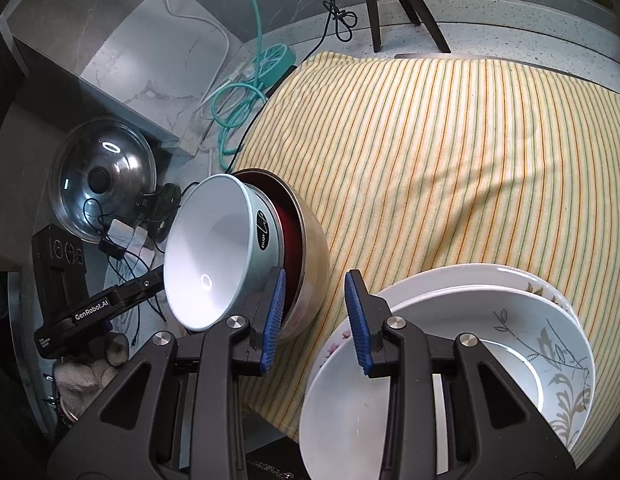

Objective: Organize plates and bowls
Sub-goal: 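Lower the light blue bowl into the red bowl inside the steel bowl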

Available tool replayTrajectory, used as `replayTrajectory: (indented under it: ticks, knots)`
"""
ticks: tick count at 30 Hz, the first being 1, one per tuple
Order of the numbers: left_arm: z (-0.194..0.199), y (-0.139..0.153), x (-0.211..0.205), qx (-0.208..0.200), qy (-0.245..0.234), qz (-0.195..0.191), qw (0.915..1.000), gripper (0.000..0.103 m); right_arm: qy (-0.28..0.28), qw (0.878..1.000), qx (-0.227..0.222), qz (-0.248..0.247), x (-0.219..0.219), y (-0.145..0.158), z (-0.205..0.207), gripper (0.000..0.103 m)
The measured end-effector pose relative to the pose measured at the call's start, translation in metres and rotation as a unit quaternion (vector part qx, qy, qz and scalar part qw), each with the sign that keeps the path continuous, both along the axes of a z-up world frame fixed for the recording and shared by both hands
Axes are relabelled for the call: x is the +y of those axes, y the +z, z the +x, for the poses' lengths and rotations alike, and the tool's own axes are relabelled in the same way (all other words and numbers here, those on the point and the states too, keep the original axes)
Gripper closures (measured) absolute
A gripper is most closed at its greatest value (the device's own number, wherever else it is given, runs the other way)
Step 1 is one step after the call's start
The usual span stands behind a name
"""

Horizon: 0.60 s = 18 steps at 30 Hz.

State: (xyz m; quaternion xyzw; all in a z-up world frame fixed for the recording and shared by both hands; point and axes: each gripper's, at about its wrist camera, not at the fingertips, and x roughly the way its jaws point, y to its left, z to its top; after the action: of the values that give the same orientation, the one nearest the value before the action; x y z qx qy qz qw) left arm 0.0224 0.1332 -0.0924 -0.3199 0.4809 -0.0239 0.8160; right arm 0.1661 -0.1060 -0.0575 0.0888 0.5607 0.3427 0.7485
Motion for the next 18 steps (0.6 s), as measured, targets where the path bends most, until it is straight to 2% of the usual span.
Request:
replayTrajectory:
  ticks: [1, 10, 13, 17, 18]
  knots:
    - [0.001, -0.001, 0.0, 0.0, -0.001, 0.0, 1.0, 0.086, 0.001, 1.0, 0.003, 0.0, 0.001, -0.002, 0.001, 0.078]
    - [0.007, -0.006, 0.0, 0.005, -0.01, -0.012, 0.9999, 0.086, 0.007, 1.0, 0.026, 0.011, 0.009, -0.013, 0.007, 0.089]
    - [0.008, -0.006, 0.0, 0.005, -0.012, -0.012, 0.9998, 0.086, 0.008, 1.0, 0.024, 0.009, 0.01, -0.012, 0.008, 0.089]
    - [0.008, -0.008, 0.002, 0.005, -0.01, -0.035, 0.9993, 0.089, 0.008, 0.999, 0.028, 0.014, 0.01, -0.011, 0.008, 0.088]
    - [0.009, -0.008, 0.0, 0.004, -0.011, -0.029, 0.9995, 0.089, 0.008, 1.0, 0.026, 0.012, 0.01, -0.01, 0.008, 0.088]
